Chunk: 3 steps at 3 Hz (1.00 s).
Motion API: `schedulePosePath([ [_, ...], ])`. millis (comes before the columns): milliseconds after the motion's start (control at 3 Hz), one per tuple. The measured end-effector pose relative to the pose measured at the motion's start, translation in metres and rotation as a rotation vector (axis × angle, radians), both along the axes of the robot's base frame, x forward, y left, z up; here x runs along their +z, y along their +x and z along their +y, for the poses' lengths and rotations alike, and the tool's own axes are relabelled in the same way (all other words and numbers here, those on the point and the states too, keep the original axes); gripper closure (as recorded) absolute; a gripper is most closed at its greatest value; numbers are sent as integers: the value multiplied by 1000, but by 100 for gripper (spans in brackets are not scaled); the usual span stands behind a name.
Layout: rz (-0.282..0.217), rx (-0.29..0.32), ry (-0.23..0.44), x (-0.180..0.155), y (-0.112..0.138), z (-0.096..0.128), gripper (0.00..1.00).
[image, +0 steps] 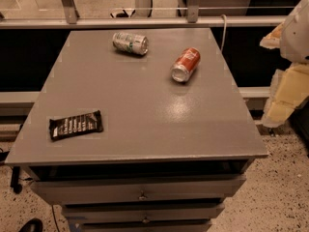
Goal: Move 7up can near rxbar chocolate
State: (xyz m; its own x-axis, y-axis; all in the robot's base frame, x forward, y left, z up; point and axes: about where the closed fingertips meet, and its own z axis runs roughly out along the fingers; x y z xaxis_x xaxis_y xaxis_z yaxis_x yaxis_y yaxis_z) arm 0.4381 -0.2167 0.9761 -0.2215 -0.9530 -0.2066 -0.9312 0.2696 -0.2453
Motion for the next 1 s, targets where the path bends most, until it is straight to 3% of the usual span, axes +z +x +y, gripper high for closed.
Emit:
schedulePosePath([
  [667,-14,3,28,-3,13,9,0],
  [1000,-48,20,115,-12,58,38,0],
])
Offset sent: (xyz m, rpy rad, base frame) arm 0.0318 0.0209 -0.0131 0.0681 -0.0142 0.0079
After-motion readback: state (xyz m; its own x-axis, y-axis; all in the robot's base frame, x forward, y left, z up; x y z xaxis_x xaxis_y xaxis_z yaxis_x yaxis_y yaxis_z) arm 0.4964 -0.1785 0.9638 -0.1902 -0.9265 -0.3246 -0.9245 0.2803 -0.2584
